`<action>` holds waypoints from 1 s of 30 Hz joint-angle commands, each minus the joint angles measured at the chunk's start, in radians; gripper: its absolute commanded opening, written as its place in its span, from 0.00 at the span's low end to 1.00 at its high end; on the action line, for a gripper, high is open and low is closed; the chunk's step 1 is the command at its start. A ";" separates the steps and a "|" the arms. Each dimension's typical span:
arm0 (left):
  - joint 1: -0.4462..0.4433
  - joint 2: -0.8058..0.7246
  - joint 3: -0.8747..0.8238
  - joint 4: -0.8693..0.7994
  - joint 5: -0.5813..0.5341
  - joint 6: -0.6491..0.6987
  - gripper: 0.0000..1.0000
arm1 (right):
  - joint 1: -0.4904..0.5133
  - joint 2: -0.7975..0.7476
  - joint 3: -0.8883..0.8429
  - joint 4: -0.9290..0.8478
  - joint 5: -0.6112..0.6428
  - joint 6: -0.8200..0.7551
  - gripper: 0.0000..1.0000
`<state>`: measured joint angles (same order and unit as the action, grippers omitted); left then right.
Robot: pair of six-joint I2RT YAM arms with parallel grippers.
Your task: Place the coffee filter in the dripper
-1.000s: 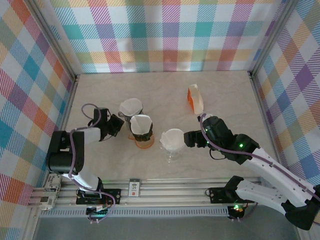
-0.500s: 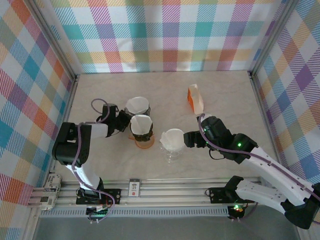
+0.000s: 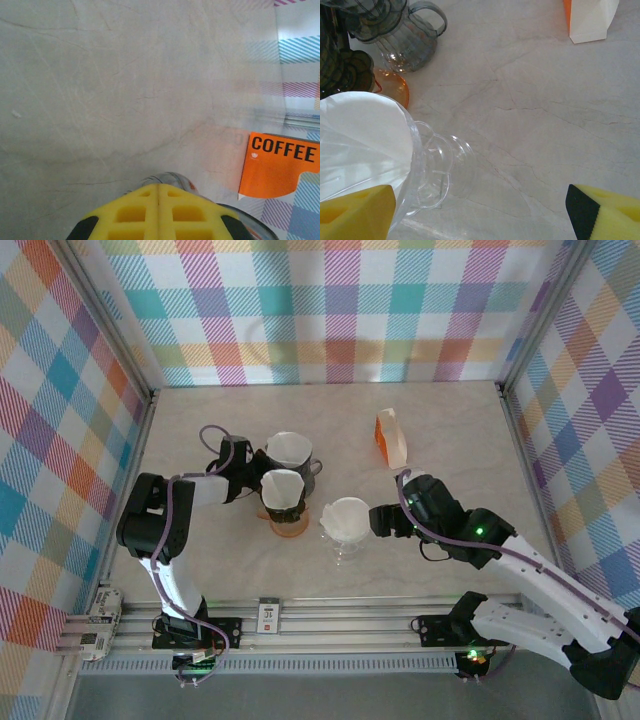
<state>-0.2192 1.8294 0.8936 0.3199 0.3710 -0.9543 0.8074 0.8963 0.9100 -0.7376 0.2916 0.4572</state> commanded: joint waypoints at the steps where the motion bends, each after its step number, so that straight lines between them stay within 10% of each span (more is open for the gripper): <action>1: 0.013 -0.055 -0.018 -0.049 -0.040 0.010 0.01 | 0.005 -0.019 -0.004 0.018 0.014 0.004 0.90; 9: 0.025 -0.236 -0.079 -0.177 -0.162 0.065 0.28 | 0.006 -0.028 -0.006 0.064 0.000 -0.002 0.90; 18: 0.040 -0.512 -0.149 -0.348 -0.272 0.161 0.84 | 0.004 -0.066 -0.030 0.097 0.003 -0.020 0.99; 30: 0.039 -0.906 -0.063 -0.669 -0.556 0.362 1.00 | 0.004 -0.083 -0.058 0.168 0.012 -0.051 0.99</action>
<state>-0.1871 0.9970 0.7773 -0.2470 -0.0517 -0.6823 0.8074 0.8303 0.8680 -0.6212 0.2924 0.4297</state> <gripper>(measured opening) 0.997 0.990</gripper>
